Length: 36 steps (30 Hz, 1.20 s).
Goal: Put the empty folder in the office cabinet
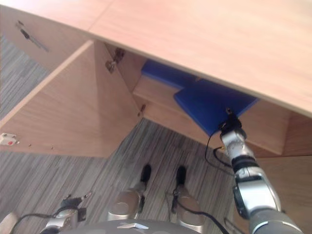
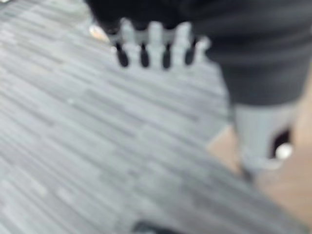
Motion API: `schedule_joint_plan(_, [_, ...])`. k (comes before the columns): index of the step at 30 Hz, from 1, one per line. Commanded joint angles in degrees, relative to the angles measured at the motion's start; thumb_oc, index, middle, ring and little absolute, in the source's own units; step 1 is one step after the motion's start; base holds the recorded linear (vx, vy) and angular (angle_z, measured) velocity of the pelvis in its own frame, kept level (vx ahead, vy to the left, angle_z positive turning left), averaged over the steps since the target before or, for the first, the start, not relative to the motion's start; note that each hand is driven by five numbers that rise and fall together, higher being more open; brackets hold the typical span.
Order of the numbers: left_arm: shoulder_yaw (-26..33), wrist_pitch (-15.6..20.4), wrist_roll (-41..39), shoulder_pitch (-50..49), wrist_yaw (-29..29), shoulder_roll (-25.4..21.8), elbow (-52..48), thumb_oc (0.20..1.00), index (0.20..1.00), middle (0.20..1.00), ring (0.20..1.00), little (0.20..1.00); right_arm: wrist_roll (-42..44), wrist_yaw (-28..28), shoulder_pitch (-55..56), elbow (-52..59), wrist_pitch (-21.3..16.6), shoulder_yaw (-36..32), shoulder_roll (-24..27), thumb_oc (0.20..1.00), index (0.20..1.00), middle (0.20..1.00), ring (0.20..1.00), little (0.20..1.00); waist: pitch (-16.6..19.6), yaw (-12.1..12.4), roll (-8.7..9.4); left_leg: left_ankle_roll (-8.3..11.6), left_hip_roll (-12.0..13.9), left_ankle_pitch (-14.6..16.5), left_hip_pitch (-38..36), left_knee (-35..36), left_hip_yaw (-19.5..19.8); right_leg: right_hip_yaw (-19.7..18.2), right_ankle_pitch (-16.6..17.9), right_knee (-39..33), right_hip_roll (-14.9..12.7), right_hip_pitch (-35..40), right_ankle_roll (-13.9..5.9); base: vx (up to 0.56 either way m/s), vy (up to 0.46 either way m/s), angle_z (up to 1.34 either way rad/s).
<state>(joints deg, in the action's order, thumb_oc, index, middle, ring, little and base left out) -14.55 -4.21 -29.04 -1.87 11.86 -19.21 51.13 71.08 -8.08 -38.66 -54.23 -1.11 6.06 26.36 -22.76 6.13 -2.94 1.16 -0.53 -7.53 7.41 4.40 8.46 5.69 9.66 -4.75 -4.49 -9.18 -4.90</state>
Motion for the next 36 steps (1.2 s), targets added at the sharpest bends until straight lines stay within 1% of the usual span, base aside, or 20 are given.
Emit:
schedule_joint_plan(1, [-2.64,2.74,-2.42,0.66,0.28,-3.49,0.87,1.000,1.000,1.000,1.000,1.000,3.26,-2.32,-4.32,0.07,-5.43,-1.12,3.80,0.200,0.200,0.200,0.200,0.200,1.48,1.26,1.07,-0.01,0.19,10.51,-4.61,0.47,0.61,-1.11,-0.36,0.54,-6.14,-8.13,-5.24,-0.06,0.003,0.01])
schedule_joint_plan(2, [-3.10,3.04,-2.86,0.95,0.57,-3.30,0.54,1.000,1.000,1.000,1.000,1.000,4.52,-3.37,-5.63,-1.22,-6.69,-1.25,3.94,0.200,0.200,0.200,0.200,0.200,1.11,1.44,0.71,0.17,0.28,10.36,-4.14,0.57,0.65,-1.11,-0.34,0.51,-6.22,-8.51,-5.18,-0.03,-0.007,0.01])
schedule_joint_plan(4, [-3.73,3.49,-3.55,1.28,0.95,-3.06,0.40,1.000,1.000,1.000,1.000,1.000,5.75,-4.30,-7.02,-2.65,-7.75,-1.82,4.10,0.200,0.200,0.200,0.200,0.200,0.71,1.57,0.29,0.33,0.40,10.30,-3.67,0.60,0.71,-1.03,-0.33,0.53,-6.32,-8.90,-5.15,-0.02,-0.014,0.05])
schedule_joint_plan(5, [-4.51,4.12,-4.51,1.50,1.36,-2.74,0.03,1.000,1.000,1.000,1.000,1.000,7.95,-6.96,-9.52,-4.82,-10.26,-2.30,4.18,0.200,0.200,0.200,0.200,0.200,0.26,1.91,-0.31,0.58,0.51,9.99,-2.91,0.60,0.98,-0.93,-0.35,0.43,-6.37,-9.23,-4.93,-0.01,-0.017,0.08])
schedule_joint_plan(6, [-4.90,4.59,-4.83,1.48,1.53,-2.45,-0.10,1.000,1.000,1.000,1.000,1.000,9.79,-8.05,-10.71,-6.18,-11.95,-2.80,4.38,0.200,0.200,0.200,0.200,0.200,0.09,2.05,-0.66,0.74,0.59,9.85,-2.58,0.60,1.02,-0.81,-0.33,0.38,-6.43,-9.39,-4.83,0.00,-0.013,0.08])
schedule_joint_plan(8, [-5.43,4.92,-5.29,1.60,1.83,-2.14,-0.26,1.000,1.000,1.000,1.000,1.000,11.91,-8.88,-11.84,-7.23,-13.56,-3.45,4.56,0.200,0.200,0.200,0.200,0.200,-0.05,2.15,-0.99,0.95,0.66,9.68,-2.27,0.60,1.12,-0.67,-0.32,0.27,-6.41,-9.60,-4.72,0.00,-0.002,0.02])
schedule_joint_plan(10, [-6.53,5.48,-5.72,1.87,2.17,-1.71,-0.63,1.000,1.000,1.000,1.000,1.000,14.67,-10.04,-14.36,-9.06,-16.35,-4.18,4.96,0.200,0.200,0.200,0.200,0.200,-0.23,2.50,-1.52,1.26,0.66,9.22,-1.63,0.60,1.44,-0.41,-0.27,0.09,-6.40,-10.01,-4.42,-0.01,-0.003,0.06])
schedule_joint_plan(11, [-6.93,5.50,-5.92,1.88,2.44,-1.65,-0.91,1.000,1.000,1.000,1.000,1.000,15.78,-10.85,-14.98,-9.41,-17.77,-4.28,5.07,0.200,0.200,0.200,0.200,0.200,-0.24,2.58,-1.63,1.34,0.66,9.12,-1.48,0.60,1.49,-0.38,-0.26,0.05,-6.41,-10.03,-4.36,0.00,-0.008,0.06])
schedule_joint_plan(12, [-7.81,5.89,-6.45,1.84,2.88,-1.48,-1.11,1.000,1.000,1.000,1.000,1.000,18.39,-12.30,-16.53,-10.05,-20.67,-4.36,5.28,0.200,0.200,0.200,0.200,0.200,-0.25,2.82,-1.88,1.57,0.71,8.85,-1.12,0.60,1.62,-0.20,-0.25,0.02,-6.46,-10.08,-4.22,0.00,-0.015,0.05])
schedule_joint_plan(13, [-8.46,6.17,-6.87,1.76,3.03,-1.51,-1.40,1.000,1.000,1.000,1.000,1.000,21.38,-13.39,-17.65,-10.61,-22.81,-4.70,5.75,0.200,0.200,0.200,0.200,0.200,-0.20,2.96,-2.05,1.77,0.81,8.67,-0.95,0.60,1.65,-0.04,-0.24,0.03,-6.55,-10.07,-4.15,0.00,0.000,0.00])
schedule_joint_plan(15, [-8.81,6.26,-7.03,1.69,3.32,-1.47,-1.83,1.000,1.000,1.000,1.000,1.000,24.84,-13.55,-18.12,-10.97,-24.80,-5.02,6.17,0.200,0.200,0.200,0.200,0.200,-0.16,3.06,-2.21,1.93,0.95,8.52,-0.81,0.60,1.64,0.13,-0.22,0.03,-6.56,-10.10,-4.07,0.00,0.000,0.00])
schedule_joint_plan(17, [-9.47,6.48,-7.54,1.62,3.65,-1.59,-2.28,1.000,1.000,1.000,1.000,1.000,28.53,-14.86,-19.27,-11.87,-28.12,-5.41,6.80,0.200,0.200,0.200,0.200,0.200,0.03,3.26,-2.32,2.18,1.12,8.38,-0.64,0.60,1.70,0.33,-0.30,0.00,-6.54,-10.06,-4.01,0.02,-0.042,0.01])
schedule_joint_plan(20, [-10.29,6.41,-8.11,1.63,4.11,-1.77,-2.81,1.000,1.000,1.000,1.000,1.000,31.42,-16.73,-21.02,-13.04,-30.85,-5.61,8.21,0.200,0.200,0.200,0.200,0.200,0.38,3.51,-2.42,2.52,1.26,8.23,-0.65,0.60,1.83,0.64,-0.34,-0.01,-6.40,-10.01,-3.94,0.03,-0.043,0.02])
schedule_joint_plan(23, [-10.92,6.24,-8.69,1.61,4.31,-2.02,-3.62,1.000,1.000,1.000,1.000,1.000,33.56,-17.37,-23.31,-14.80,-31.02,-4.92,10.07,0.200,0.200,0.200,0.200,0.200,0.76,3.90,-2.64,2.92,1.41,7.95,-0.45,0.60,2.09,0.92,-0.61,-0.18,-6.13,-9.88,-3.64,0.05,-0.048,0.00])
schedule_joint_plan(24, [-11.06,6.10,-8.97,1.47,4.23,-2.32,-4.47,1.000,1.000,1.000,1.000,1.000,32.17,-18.40,-25.04,-15.75,-31.13,-4.05,11.38,0.200,0.200,0.200,0.200,0.200,0.82,4.16,-2.88,3.20,1.44,7.69,-0.34,0.60,2.29,1.00,-0.63,-0.15,-6.02,-9.97,-3.53,0.05,-0.042,-0.01])
schedule_joint_plan(28, [-11.29,5.96,-9.07,1.39,3.78,-2.72,-6.00,1.000,1.000,1.000,1.000,1.000,29.27,-19.32,-27.66,-16.72,-28.43,-2.52,12.80,0.200,0.200,0.200,0.200,0.200,0.61,4.60,-3.23,3.69,1.59,7.26,0.01,0.60,2.54,1.11,-0.70,-0.23,-5.87,-10.25,-3.28,0.02,-0.028,0.00])
schedule_joint_plan(31, [-11.17,5.79,-8.89,1.17,3.10,-3.12,-7.64,1.000,1.000,1.000,1.000,1.000,28.07,-18.84,-29.61,-17.42,-23.61,-0.93,14.08,0.200,0.200,0.200,0.200,0.200,0.43,4.91,-3.45,4.11,1.88,6.87,0.49,0.60,2.59,1.17,-0.88,-0.25,-5.66,-10.58,-3.00,0.00,-0.035,-0.01])
schedule_joint_plan(32, [-11.32,6.08,-8.98,1.03,2.81,-3.28,-8.38,1.000,1.000,1.000,1.000,1.000,26.81,-18.24,-30.01,-17.63,-20.54,-0.21,14.46,0.200,0.200,0.200,0.200,0.200,0.30,4.96,-3.46,4.29,1.96,6.65,0.78,0.60,2.59,1.13,-1.09,-0.25,-5.49,-10.63,-2.82,0.00,0.000,0.00])
schedule_joint_plan(33, [-11.32,6.08,-8.99,1.01,2.80,-3.28,-8.41,1.000,1.000,1.000,1.000,1.000,26.80,-18.20,-30.07,-17.71,-20.41,-0.20,14.52,0.200,0.200,0.200,0.200,0.200,0.31,4.97,-3.47,4.30,1.97,6.65,0.81,0.60,2.58,1.13,-1.10,-0.25,-5.48,-10.65,-2.81,0.00,0.000,0.00])
schedule_joint_plan(36, [-11.23,6.63,-9.20,0.71,2.33,-3.47,-9.33,1.000,1.000,1.000,1.000,1.000,24.86,-16.00,-30.30,-18.03,-15.21,0.68,14.62,0.200,0.200,0.200,0.200,0.200,0.03,5.03,-3.56,4.49,2.08,6.32,1.20,0.60,2.41,0.94,-1.36,-0.25,-5.26,-10.64,-2.60,0.00,0.000,0.00])
